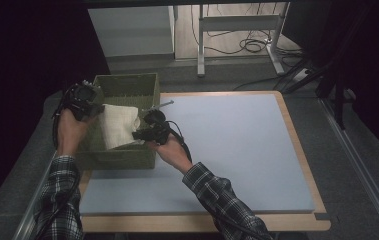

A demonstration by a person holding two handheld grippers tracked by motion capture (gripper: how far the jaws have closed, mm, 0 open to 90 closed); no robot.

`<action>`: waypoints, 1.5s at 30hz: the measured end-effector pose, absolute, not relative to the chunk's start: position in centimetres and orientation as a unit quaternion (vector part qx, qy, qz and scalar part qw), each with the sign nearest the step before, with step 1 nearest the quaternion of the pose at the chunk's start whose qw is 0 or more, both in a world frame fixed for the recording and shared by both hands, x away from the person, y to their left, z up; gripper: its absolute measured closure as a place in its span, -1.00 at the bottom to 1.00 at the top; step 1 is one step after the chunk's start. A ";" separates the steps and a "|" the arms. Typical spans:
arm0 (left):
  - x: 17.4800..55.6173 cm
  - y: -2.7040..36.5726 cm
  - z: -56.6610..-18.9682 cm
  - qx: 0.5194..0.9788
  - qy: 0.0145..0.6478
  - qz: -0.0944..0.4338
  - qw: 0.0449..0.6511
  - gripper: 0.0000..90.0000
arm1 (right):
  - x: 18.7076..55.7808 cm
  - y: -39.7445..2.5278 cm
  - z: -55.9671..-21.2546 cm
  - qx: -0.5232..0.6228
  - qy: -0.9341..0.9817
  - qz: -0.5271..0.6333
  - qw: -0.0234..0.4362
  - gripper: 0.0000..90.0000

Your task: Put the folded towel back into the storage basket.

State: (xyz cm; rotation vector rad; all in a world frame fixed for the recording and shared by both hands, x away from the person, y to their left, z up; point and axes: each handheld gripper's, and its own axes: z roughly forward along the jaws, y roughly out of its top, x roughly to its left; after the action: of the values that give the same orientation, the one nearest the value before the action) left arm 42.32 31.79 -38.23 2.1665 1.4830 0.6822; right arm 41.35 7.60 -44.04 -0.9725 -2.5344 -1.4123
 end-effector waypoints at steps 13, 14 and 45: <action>42.3 32.3 -40.0 0.778 0.537 0.233 0.229 0.87 | 41.0 9.5 -45.0 -0.323 -0.841 -0.432 0.030 0.78; 42.5 32.1 -40.2 0.780 0.535 0.231 0.228 0.87 | 40.9 9.4 -45.0 -0.324 -0.842 -0.430 0.029 0.78; 43.9 29.3 -42.7 0.782 0.536 0.203 0.244 0.01 | 40.6 6.6 -42.8 -0.291 -0.848 -0.441 -0.031 0.07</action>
State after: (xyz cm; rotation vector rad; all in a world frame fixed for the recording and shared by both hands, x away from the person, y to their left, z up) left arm 43.90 29.30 -42.72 2.1363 1.4636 0.5547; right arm 40.58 6.56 -42.78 -0.9333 -2.7198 -1.4133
